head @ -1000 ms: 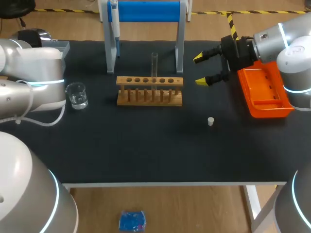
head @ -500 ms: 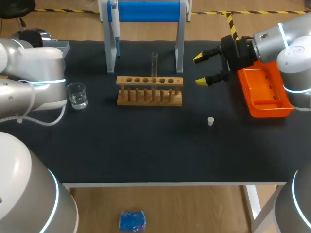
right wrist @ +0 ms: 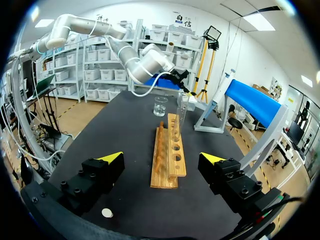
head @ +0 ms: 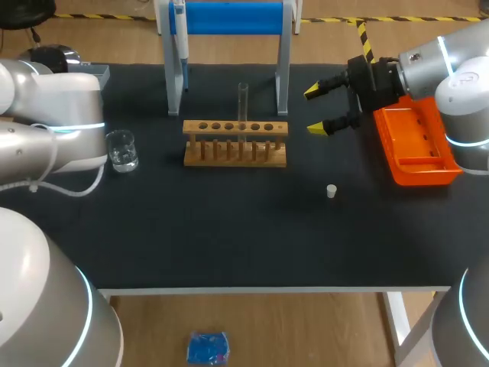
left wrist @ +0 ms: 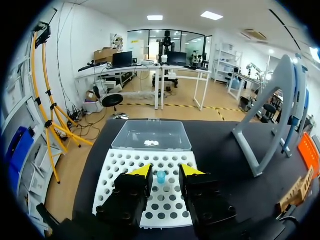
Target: Invert the test tube, pick up the pipette, mount the tip to pipette, aspirate from beaker and dispense into the tube, eject the tip, return the pipette, and cap with the stopper.
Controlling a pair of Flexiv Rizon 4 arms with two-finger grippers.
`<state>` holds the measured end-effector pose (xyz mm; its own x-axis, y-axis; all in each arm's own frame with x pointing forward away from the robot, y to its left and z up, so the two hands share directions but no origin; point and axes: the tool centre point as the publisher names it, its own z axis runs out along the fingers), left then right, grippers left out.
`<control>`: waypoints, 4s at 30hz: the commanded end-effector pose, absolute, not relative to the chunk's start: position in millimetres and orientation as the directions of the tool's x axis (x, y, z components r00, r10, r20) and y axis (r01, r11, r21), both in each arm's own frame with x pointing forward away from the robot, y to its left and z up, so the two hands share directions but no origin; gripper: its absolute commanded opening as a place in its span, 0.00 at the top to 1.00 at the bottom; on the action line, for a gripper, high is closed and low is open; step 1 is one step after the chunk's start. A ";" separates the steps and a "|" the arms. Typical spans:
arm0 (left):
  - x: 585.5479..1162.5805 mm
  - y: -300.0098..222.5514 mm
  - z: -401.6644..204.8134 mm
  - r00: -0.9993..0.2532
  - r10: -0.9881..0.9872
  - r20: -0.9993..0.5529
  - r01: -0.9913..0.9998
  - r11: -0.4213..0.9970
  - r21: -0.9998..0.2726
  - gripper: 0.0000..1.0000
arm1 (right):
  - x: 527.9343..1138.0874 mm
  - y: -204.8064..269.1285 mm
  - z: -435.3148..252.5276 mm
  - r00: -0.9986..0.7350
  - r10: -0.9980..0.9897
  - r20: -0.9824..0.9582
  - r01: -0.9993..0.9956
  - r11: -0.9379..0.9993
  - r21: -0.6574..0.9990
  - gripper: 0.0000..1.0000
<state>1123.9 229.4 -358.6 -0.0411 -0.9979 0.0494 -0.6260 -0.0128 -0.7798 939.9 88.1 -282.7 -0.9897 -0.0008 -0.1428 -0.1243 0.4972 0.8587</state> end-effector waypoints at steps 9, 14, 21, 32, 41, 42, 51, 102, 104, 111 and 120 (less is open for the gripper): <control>1125.2 230.6 -362.3 -0.034 -0.998 0.045 -0.637 -0.013 -0.771 0.69 | 939.5 87.6 -282.3 -0.990 -0.001 -0.143 -0.124 0.499 0.858 0.00; 1124.6 231.1 -363.3 -0.030 -0.999 0.044 -0.639 -0.014 -0.769 0.70 | 939.5 87.6 -282.3 -0.990 -0.001 -0.143 -0.124 0.499 0.858 0.00; 1125.9 231.7 -363.2 -0.035 -0.999 0.032 -0.639 -0.003 -0.769 0.71 | 939.5 87.6 -282.3 -0.990 -0.001 -0.143 -0.124 0.499 0.858 0.00; 1128.4 232.3 -364.6 -0.039 -0.999 0.024 -0.645 0.007 -0.764 0.74 | 939.5 87.6 -282.3 -0.990 -0.001 -0.143 -0.124 0.499 0.858 0.00; 1129.2 233.0 -365.8 -0.044 -0.999 0.007 -0.652 0.023 -0.758 0.78 | 939.5 87.6 -282.3 -0.990 -0.001 -0.143 -0.124 0.499 0.858 0.00; 1129.4 233.1 -366.0 -0.045 -0.999 0.005 -0.653 0.026 -0.757 0.88 | 939.5 87.6 -282.3 -0.990 -0.001 -0.143 -0.124 0.499 0.858 0.00; 1130.2 233.1 -367.1 -0.047 -0.999 0.001 -0.658 0.030 -0.753 1.00 | 939.5 87.6 -282.3 -0.990 -0.001 -0.143 -0.124 0.499 0.858 0.00; 1103.4 204.2 -247.7 -0.171 -0.979 -0.112 -0.520 0.187 -0.834 1.00 | 939.5 87.6 -282.3 -0.990 -0.001 -0.143 -0.124 0.499 0.858 0.00; 1094.8 195.2 -233.9 -0.230 -0.966 -0.118 -0.517 0.224 -0.826 1.00 | 939.5 87.6 -282.3 -0.990 -0.001 -0.143 -0.124 0.499 0.858 0.00; 1047.8 153.0 -198.2 -0.488 -0.863 -0.131 -0.462 0.382 -0.800 1.00 | 939.5 87.6 -282.3 -0.990 -0.001 -0.143 -0.124 0.499 0.858 0.00; 982.4 91.8 -173.2 -0.736 -0.665 -0.128 -0.346 0.531 -0.773 1.00 | 939.5 87.6 -282.3 -0.990 -0.001 -0.143 -0.124 0.499 0.858 0.00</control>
<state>1035.6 76.4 -212.0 -0.6016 -0.7751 -0.1930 -0.3554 0.4760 -0.8044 940.0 88.1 -282.7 -0.9897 -0.0008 -0.1428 -0.1243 0.4973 0.8586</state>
